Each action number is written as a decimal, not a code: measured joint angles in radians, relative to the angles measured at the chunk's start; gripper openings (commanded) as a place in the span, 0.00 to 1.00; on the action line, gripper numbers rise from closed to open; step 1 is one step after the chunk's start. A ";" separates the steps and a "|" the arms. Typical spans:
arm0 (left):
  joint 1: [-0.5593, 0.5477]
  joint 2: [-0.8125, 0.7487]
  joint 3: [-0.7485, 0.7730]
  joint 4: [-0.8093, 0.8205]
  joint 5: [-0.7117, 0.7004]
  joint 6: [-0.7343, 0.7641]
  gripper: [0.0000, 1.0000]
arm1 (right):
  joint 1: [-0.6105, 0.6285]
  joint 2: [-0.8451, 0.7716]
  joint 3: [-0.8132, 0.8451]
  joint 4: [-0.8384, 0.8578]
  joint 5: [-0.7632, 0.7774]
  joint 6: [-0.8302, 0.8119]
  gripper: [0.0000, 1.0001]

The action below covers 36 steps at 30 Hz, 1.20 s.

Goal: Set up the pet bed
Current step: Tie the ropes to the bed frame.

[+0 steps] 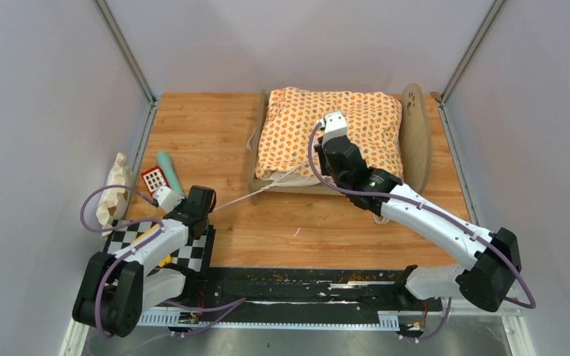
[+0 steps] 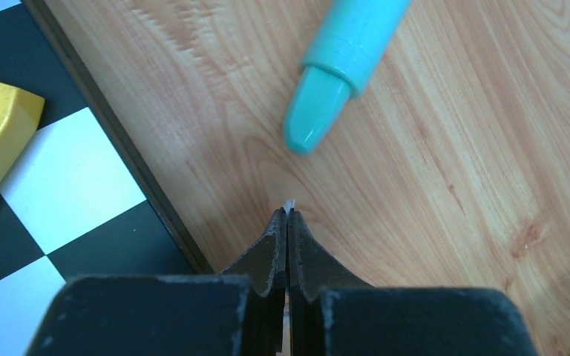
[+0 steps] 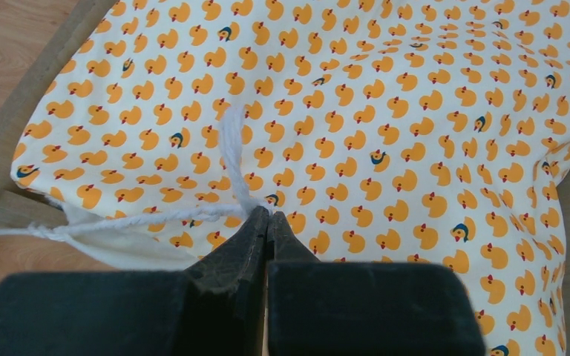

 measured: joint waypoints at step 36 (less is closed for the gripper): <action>-0.092 -0.504 0.085 -0.095 0.544 0.516 0.94 | 0.066 -0.318 -0.173 -0.362 -0.223 0.234 0.84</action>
